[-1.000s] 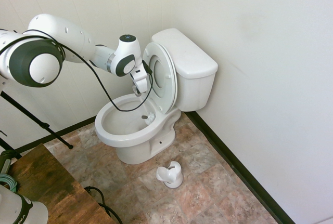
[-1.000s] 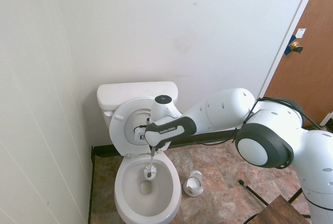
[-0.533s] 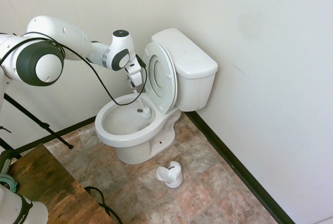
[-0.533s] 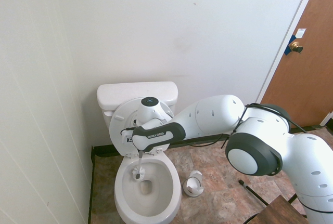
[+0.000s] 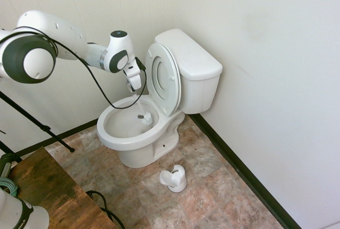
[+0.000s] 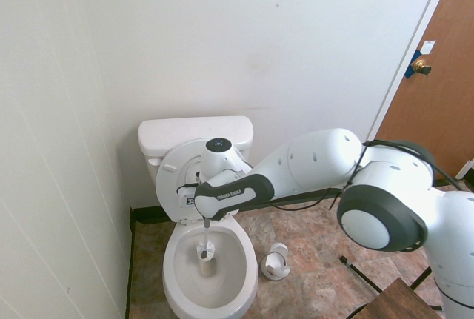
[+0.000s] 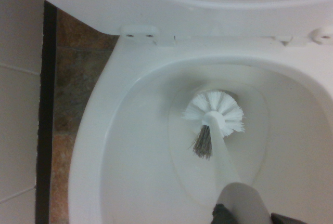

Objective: Clean the toilet

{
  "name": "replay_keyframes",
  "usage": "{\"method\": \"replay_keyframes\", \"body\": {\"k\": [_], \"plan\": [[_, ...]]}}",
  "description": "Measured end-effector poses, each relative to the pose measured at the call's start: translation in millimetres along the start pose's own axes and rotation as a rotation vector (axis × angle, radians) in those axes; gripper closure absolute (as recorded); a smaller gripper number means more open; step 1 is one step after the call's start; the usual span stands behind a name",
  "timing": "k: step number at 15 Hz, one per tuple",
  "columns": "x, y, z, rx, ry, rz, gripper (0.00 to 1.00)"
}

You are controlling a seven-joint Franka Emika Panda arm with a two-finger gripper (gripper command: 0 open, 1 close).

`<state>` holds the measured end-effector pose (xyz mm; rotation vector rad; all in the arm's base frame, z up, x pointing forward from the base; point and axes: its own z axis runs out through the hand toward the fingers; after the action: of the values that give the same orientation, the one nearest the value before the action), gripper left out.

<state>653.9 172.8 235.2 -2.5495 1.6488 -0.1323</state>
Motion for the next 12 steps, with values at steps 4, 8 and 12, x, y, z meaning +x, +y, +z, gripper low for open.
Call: {"method": "replay_keyframes", "body": {"k": [4,8,12], "plan": [[11,39,-79,0.043,0.014,0.014,1.0],[41,99,-140,0.06,0.047,0.054,1.0],[90,142,-173,0.076,0.065,0.145,1.0]]}}
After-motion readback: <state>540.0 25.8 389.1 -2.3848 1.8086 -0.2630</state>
